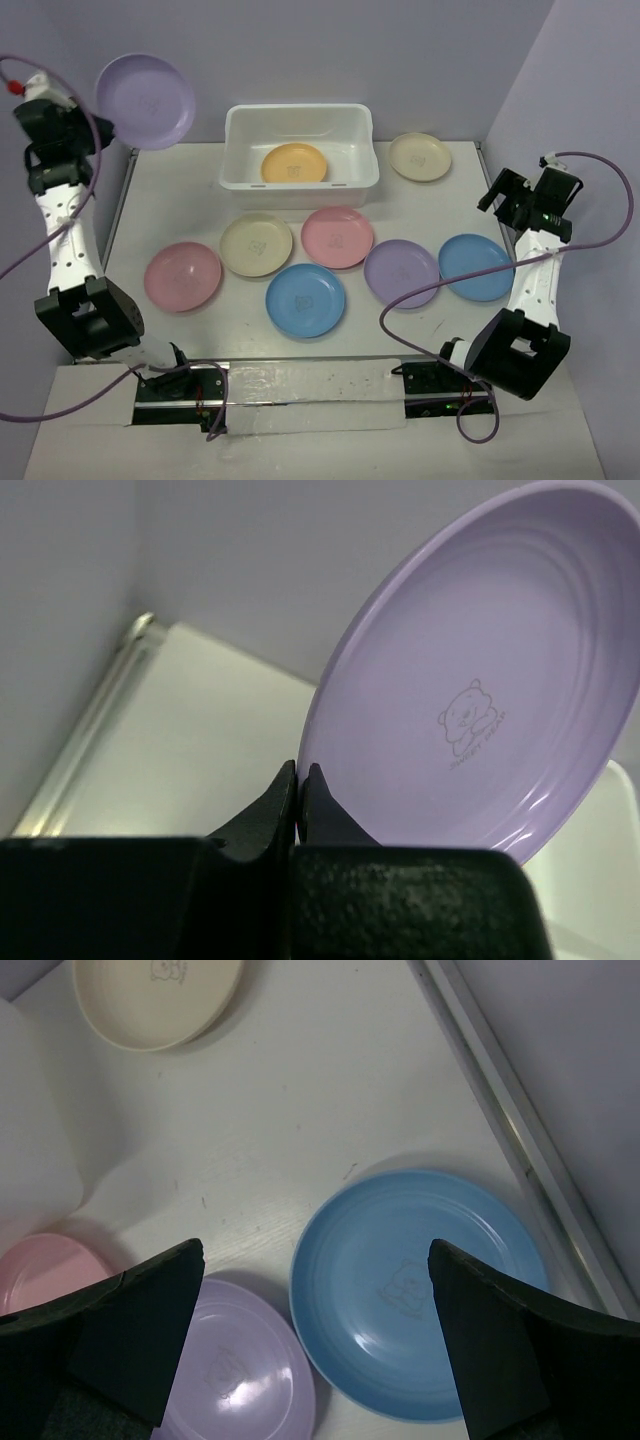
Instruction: Place the plates into the plastic bin on the countertop
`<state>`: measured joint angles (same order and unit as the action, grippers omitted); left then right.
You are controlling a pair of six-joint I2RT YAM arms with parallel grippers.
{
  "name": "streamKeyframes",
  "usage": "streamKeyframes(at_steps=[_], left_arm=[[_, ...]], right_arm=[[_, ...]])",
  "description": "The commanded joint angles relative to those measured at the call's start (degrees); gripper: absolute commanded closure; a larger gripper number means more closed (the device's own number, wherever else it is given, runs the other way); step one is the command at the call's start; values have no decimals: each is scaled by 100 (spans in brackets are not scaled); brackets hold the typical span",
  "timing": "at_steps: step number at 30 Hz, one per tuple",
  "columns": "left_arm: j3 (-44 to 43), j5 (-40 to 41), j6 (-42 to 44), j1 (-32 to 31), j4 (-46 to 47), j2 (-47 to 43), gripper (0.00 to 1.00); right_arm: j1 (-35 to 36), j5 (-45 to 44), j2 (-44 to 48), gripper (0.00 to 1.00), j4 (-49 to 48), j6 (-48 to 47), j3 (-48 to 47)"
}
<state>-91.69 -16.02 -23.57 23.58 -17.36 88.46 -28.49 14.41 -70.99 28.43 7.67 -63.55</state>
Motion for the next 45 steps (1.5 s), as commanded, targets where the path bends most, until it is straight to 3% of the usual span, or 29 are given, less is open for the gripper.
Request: streamKeyframes(at_steps=[1, 6, 13, 19, 27, 28, 30, 33, 34, 35, 40, 45], left_arm=[[-450, 984, -30, -1453, 738, 331, 100], [-1628, 1739, -61, -2560, 785, 1675, 100], [-3416, 1937, 117, -3471, 351, 3763, 100], [-3541, 1975, 12, -3804, 376, 4523, 100], [-3122, 1740, -108, -3898, 191, 4795, 98], [-3084, 1684, -121, -3905, 173, 4795, 94], [-3065, 1655, -130, -3913, 155, 4795, 70], [-3218, 1479, -113, -3905, 61, 4717, 44], [-3287, 1440, -97, -3913, 26, 4692, 19], [-3450, 1412, -25, -3914, -48, 4611, 13], [-3974, 1520, 170, -3915, -142, 4195, 7], [-3824, 1576, 434, -3931, 72, 3312, 3]], right_arm=[[-184, 20, 246, 0, 67, -243, -3], [-363, -89, 367, 0, 307, -587, -44], [-822, -88, 517, 0, 764, -1272, 7], [-1041, -28, 474, 0, 1182, -1826, 120], [-1093, 95, 93, 0, 1643, -2274, 267], [-1106, 89, 43, 0, 1656, -2287, 298], [-1098, 54, -18, 0, 1699, -2304, 325], [-1114, -6, -98, 0, 1744, -2374, 378], [-1123, -40, -108, 0, 1745, -2383, 394], [-1139, -98, -108, 0, 1737, -2423, 427], [-1194, -122, -123, 1, 1736, -2406, 587], [-1186, 417, -99, 8, 1858, -2464, 717]])
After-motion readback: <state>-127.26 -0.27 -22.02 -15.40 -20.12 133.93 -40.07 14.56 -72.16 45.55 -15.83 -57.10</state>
